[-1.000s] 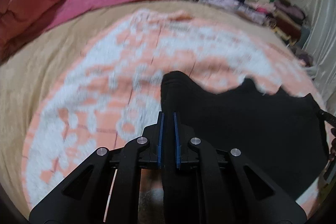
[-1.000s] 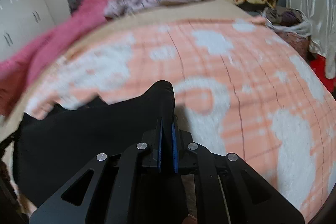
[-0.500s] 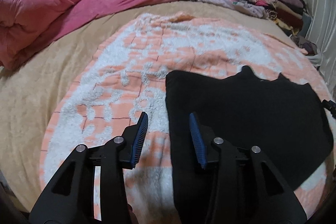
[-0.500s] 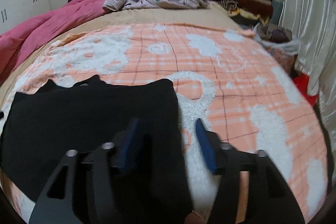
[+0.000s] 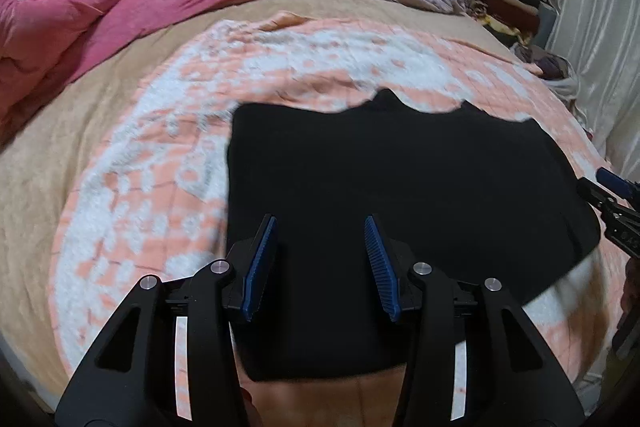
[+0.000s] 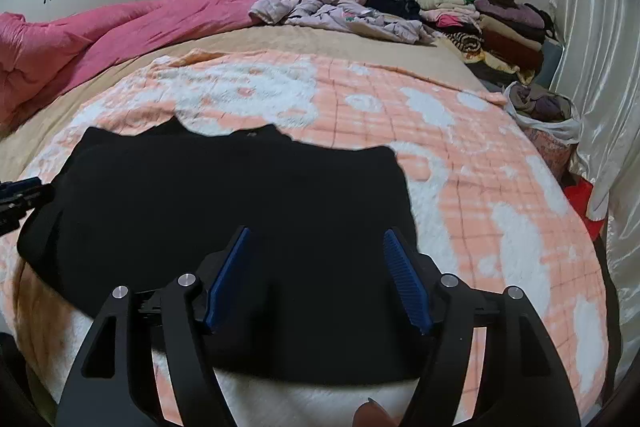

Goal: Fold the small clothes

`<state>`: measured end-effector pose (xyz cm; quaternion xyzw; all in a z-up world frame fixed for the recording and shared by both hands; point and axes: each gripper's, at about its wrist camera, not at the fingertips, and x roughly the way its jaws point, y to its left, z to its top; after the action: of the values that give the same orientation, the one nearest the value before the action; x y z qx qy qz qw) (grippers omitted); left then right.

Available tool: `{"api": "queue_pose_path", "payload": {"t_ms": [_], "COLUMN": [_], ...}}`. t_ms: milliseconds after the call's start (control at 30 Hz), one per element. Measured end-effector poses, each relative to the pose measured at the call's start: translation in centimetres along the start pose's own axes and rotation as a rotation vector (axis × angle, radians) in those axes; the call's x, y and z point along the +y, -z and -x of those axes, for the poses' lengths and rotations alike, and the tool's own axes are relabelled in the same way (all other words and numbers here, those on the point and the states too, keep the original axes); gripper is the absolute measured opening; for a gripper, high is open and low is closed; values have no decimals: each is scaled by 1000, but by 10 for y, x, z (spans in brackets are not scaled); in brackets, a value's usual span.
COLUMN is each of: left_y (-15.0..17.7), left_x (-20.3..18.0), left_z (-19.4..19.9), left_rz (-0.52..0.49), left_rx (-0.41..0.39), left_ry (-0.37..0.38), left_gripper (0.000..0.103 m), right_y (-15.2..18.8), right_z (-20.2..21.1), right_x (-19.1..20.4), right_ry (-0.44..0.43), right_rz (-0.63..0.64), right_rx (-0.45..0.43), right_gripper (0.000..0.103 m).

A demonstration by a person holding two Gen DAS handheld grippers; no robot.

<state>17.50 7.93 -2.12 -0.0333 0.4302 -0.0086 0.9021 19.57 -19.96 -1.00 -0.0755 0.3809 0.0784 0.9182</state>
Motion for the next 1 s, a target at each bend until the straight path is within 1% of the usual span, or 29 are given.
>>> {"api": "queue_pose_path", "payload": {"t_ms": [133, 267, 333, 433, 500, 533, 667, 800, 900, 1000], "left_y": [9, 19, 24, 29, 32, 33, 32, 30, 29, 28], "left_x": [-9, -11, -11, -8, -8, -9, -9, -13, -18, -19], "left_z": [-5, -13, -15, -17, -18, -17, -10, 1, 7, 11], "left_rz": [-29, -43, -44, -36, -35, -37, -20, -20, -30, -20], "left_rx": [25, 53, 58, 59, 55, 52, 38, 13, 9, 8], "left_ry": [-5, -21, -24, -19, -22, -24, -23, -5, -5, 6], "left_gripper": [38, 43, 43, 43, 44, 44, 44, 44, 44, 44], "right_y": [8, 15, 21, 32, 38, 40, 37, 32, 30, 28], "right_z": [2, 1, -4, -20, -27, -27, -19, -6, 4, 10], "right_x": [6, 8, 7, 4, -1, -3, -1, 2, 6, 6], "right_ry": [-3, -13, -5, 21, 13, 4, 13, 6, 15, 23], "right_rz": [1, -4, -2, -5, -36, -48, -51, -47, -26, -21], "right_rx": [16, 41, 70, 139, 153, 148, 138, 101, 79, 64], "right_gripper": [67, 67, 67, 67, 67, 67, 68, 76, 76, 77]}}
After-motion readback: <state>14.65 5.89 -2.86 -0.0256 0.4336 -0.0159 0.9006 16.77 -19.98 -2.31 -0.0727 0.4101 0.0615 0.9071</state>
